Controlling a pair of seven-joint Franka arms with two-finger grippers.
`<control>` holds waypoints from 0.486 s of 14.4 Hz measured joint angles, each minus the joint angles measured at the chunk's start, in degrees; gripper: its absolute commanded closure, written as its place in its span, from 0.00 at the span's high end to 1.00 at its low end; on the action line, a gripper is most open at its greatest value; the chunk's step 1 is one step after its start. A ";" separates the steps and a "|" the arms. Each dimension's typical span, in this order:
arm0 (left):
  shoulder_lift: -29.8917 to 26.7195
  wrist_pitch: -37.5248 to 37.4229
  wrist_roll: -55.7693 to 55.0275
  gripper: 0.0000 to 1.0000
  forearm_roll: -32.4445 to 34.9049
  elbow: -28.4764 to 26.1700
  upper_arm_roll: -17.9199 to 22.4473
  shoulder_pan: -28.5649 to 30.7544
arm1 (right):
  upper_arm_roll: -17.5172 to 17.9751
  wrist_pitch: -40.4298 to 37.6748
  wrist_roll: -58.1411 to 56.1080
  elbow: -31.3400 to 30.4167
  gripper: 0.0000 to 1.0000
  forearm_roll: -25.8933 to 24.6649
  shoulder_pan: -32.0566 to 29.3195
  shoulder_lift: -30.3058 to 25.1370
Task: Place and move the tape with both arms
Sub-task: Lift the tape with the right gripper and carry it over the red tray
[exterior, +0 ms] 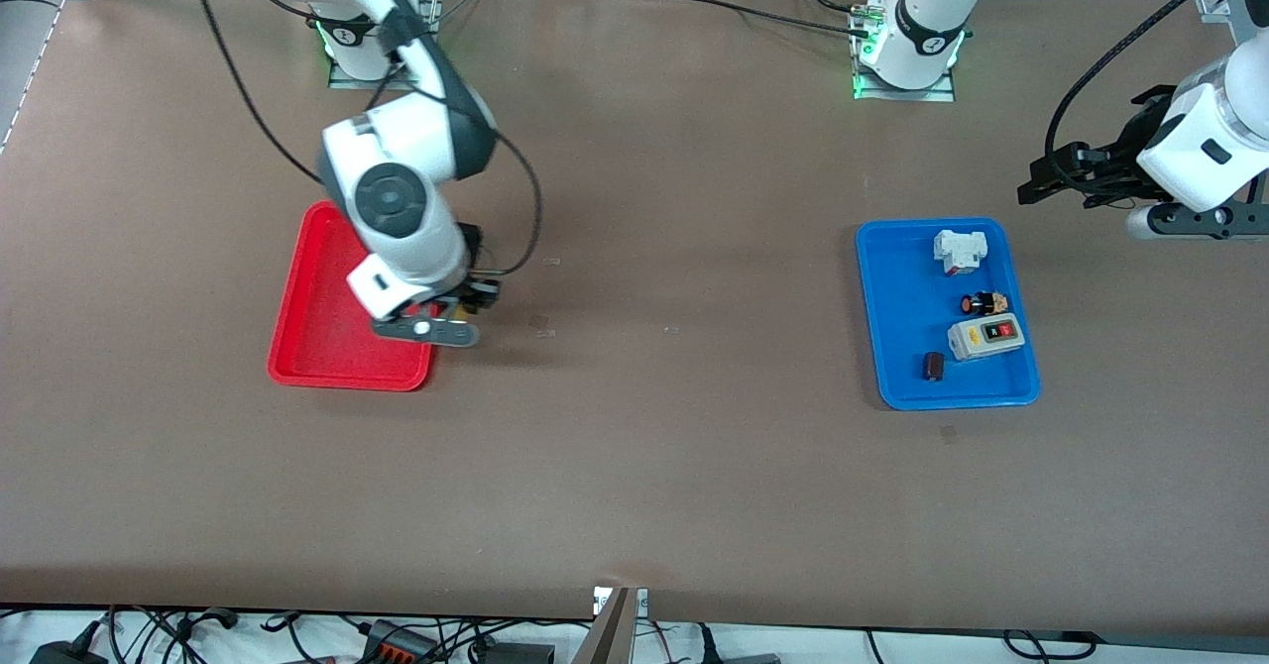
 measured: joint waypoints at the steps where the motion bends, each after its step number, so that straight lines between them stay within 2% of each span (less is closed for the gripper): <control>1: -0.01 -0.14 0.00 1.00 0.00 0.11 0.01 0.02 | 0.00 1.38 -2.30 -3.37 0.01 0.01 -2.02 -1.88; 4: -0.01 -0.16 0.00 1.00 0.00 0.15 0.11 0.09 | 0.03 9.85 -7.11 -14.93 0.02 0.00 -6.27 -6.76; 7: -0.01 -0.16 0.00 1.00 0.00 0.17 0.14 0.10 | 0.01 18.67 -13.49 -23.38 0.03 0.00 -11.23 -7.80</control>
